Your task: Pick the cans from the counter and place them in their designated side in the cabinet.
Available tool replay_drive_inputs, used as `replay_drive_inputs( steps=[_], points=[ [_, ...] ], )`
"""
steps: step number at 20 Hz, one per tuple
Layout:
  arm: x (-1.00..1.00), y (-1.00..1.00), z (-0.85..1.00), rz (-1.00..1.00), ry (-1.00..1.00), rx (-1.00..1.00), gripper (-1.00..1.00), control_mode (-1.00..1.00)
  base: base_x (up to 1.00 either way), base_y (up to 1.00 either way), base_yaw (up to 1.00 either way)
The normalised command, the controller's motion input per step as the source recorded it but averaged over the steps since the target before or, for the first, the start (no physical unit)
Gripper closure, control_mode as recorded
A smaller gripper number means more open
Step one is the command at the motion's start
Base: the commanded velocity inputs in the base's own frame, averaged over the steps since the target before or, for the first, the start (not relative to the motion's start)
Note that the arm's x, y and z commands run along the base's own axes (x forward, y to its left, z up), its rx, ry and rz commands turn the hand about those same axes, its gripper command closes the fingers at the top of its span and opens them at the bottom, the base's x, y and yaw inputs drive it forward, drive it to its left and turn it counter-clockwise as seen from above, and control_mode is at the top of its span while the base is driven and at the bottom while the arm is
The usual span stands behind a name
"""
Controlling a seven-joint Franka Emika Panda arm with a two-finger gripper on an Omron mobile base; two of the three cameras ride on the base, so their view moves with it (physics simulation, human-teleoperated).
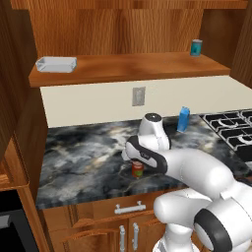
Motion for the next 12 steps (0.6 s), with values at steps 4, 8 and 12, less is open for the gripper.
replay_drive_inputs(
  steps=[4, 8, 12],
  points=[
    [0.01, 0.01, -0.10, 0.00, 0.00, 0.00, -1.00, -1.00, 0.00, 0.00, 0.00],
    [0.03, 0.02, -0.10, 0.00, 0.00, 0.00, -1.00, -1.00, 0.00, 0.00, 0.00],
    [0.03, 0.01, -0.14, 0.00, 0.00, 0.00, -1.00, -1.00, 0.00, 0.00, 0.00]
  ],
)
